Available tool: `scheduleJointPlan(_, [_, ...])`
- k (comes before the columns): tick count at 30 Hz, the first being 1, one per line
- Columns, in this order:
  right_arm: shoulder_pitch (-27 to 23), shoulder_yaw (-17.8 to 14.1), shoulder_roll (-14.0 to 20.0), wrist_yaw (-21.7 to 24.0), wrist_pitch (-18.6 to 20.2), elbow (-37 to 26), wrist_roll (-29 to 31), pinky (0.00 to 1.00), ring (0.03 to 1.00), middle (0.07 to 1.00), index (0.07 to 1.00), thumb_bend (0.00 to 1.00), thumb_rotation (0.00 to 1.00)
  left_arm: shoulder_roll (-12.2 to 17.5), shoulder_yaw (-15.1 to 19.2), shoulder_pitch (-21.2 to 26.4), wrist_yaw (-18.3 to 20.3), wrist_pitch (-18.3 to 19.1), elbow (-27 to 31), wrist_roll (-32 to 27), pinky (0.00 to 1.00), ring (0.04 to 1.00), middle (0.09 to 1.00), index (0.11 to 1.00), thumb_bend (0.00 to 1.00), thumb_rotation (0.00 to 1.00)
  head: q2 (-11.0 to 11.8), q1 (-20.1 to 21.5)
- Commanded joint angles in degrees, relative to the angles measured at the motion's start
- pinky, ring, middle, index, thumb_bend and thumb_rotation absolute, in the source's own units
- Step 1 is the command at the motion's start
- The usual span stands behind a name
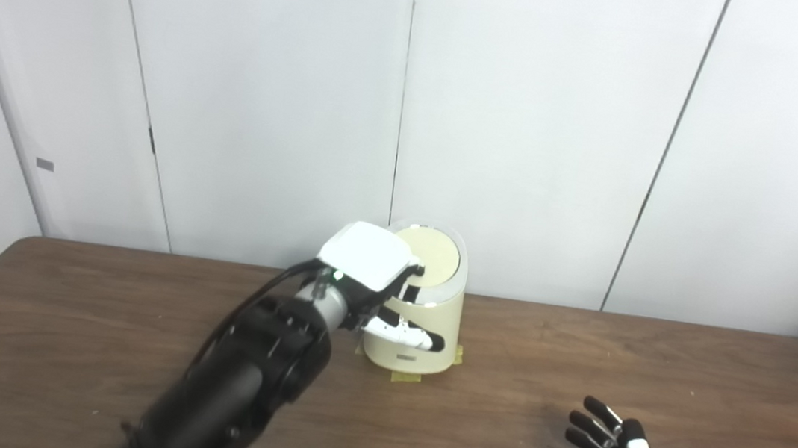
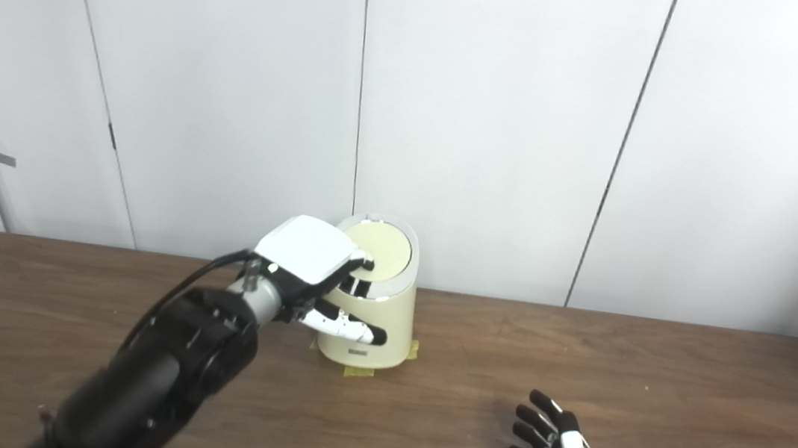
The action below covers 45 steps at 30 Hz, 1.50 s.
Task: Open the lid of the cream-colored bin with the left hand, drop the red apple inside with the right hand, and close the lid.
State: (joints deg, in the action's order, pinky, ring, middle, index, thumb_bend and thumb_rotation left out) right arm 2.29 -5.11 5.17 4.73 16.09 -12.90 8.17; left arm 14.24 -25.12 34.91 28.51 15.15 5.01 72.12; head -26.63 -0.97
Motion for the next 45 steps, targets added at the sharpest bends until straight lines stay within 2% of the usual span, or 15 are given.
scheduleJointPlan(1, [-0.89, -0.11, 0.45, -0.15, -0.41, -1.54, 0.04, 0.78, 0.839, 0.843, 0.863, 0.46, 0.94, -0.92, 3.64, 1.76, -10.0, 0.37, 1.08, -0.56, 0.72, 0.784, 0.805, 0.783, 0.55, 0.44, -0.04, -0.08])
scheduleJointPlan(6, [-0.9, -0.07, 0.48, -0.12, -0.32, -1.47, 0.13, 0.79, 0.845, 0.848, 0.867, 0.45, 0.95, -2.62, 8.16, -0.14, -21.08, -1.6, 2.31, -3.62, 0.7, 0.797, 0.829, 0.815, 0.48, 0.37, -0.1, 0.0])
scheduleJointPlan(9, [-0.99, -0.12, 0.37, -0.25, -0.13, -1.4, 0.26, 0.8, 0.848, 0.851, 0.867, 0.44, 0.95, -2.65, 9.5, -0.79, -25.15, -2.43, 3.4, -4.26, 0.73, 0.84, 0.866, 0.853, 0.45, 0.43, -0.08, 0.0])
scheduleJointPlan(11, [-1.0, 0.0, 0.33, -0.54, 0.11, -1.55, -0.18, 0.8, 0.847, 0.851, 0.868, 0.44, 0.95, -2.54, 9.98, -1.25, -26.17, -2.49, 4.32, -4.44, 0.74, 0.86, 0.878, 0.872, 0.45, 0.45, -0.08, 0.0])
scheduleJointPlan(16, [-1.02, 0.3, 0.45, -0.51, -0.06, -1.66, -0.17, 0.79, 0.847, 0.852, 0.869, 0.45, 0.96, -2.95, 12.13, -4.45, -26.16, -2.55, 7.9, -7.82, 0.79, 0.919, 0.94, 0.983, 0.42, 0.59, -0.26, 0.43])
scheduleJointPlan(20, [-1.09, 0.29, 0.26, -0.67, -0.23, -1.55, -0.1, 0.79, 0.849, 0.853, 0.866, 0.46, 0.94, -2.79, 14.19, -8.78, -24.32, -2.14, 11.63, -10.75, 0.83, 0.938, 0.963, 0.997, 0.42, 0.67, -0.36, 0.44])
scheduleJointPlan(25, [-1.64, -0.13, -0.21, -1.08, -0.21, -0.69, 0.3, 0.8, 0.846, 0.848, 0.858, 0.45, 0.93, -2.96, 17.2, -13.52, -23.14, -2.2, 13.48, -16.19, 0.88, 0.95, 0.96, 0.988, 0.42, 0.66, 0.0, 0.25])
scheduleJointPlan(29, [-1.97, -0.1, -0.07, -0.7, -1.41, 0.08, 0.41, 0.79, 0.845, 0.843, 0.858, 0.45, 0.95, -3.54, 19.61, -17.67, -23.45, -2.21, 13.71, -20.93, 0.83, 0.929, 0.953, 0.973, 0.42, 0.7, 0.22, 0.4])
scheduleJointPlan(32, [-2.09, -0.5, -0.57, -0.57, -4.06, 0.99, 1.15, 0.77, 0.839, 0.836, 0.854, 0.43, 0.91, -5.33, 22.57, -20.69, -23.92, -2.11, 13.8, -28.36, 0.81, 0.919, 0.945, 0.949, 0.42, 0.67, 0.4, 0.23])
scheduleJointPlan(35, [-2.0, -0.71, -0.93, 0.07, -8.27, 2.55, 1.93, 0.77, 0.841, 0.847, 0.857, 0.51, 0.81, -6.51, 25.51, -23.64, -23.88, -4.34, 12.34, -37.97, 0.85, 0.932, 0.971, 0.983, 0.37, 0.64, 0.72, 0.13])
scheduleJointPlan(38, [-2.1, -0.64, -0.78, 1.03, -12.66, 4.29, 2.63, 0.78, 0.847, 0.853, 0.859, 0.56, 0.78, -7.14, 27.44, -26.24, -24.7, -7.38, 9.38, -45.6, 0.89, 0.952, 0.997, 0.999, 0.35, 0.66, 0.87, 0.32])
scheduleJointPlan(40, [-2.23, -0.69, -0.74, 1.41, -13.93, 4.92, 3.27, 0.79, 0.854, 0.857, 0.863, 0.57, 0.78, -7.21, 27.97, -27.47, -25.39, -9.38, 7.67, -48.8, 0.91, 0.959, 1.0, 1.0, 0.35, 0.74, 0.93, 0.36])
scheduleJointPlan(42, [-2.32, -0.75, -0.77, 1.57, -14.46, 5.23, 3.87, 0.8, 0.863, 0.865, 0.894, 0.57, 0.77, -8.29, 28.98, -28.97, -26.04, -10.81, 6.06, -52.95, 0.95, 0.981, 1.0, 1.0, 0.38, 0.77, 1.06, 0.27])
scheduleJointPlan(45, [-2.38, -0.79, -0.75, 1.56, -15.02, 5.7, 4.48, 0.83, 0.88, 0.881, 0.943, 0.58, 0.77, -8.54, 29.13, -31.01, -27.27, -13.27, 4.1, -55.23, 0.98, 0.996, 1.0, 1.0, 0.38, 0.82, 1.11, 0.28])
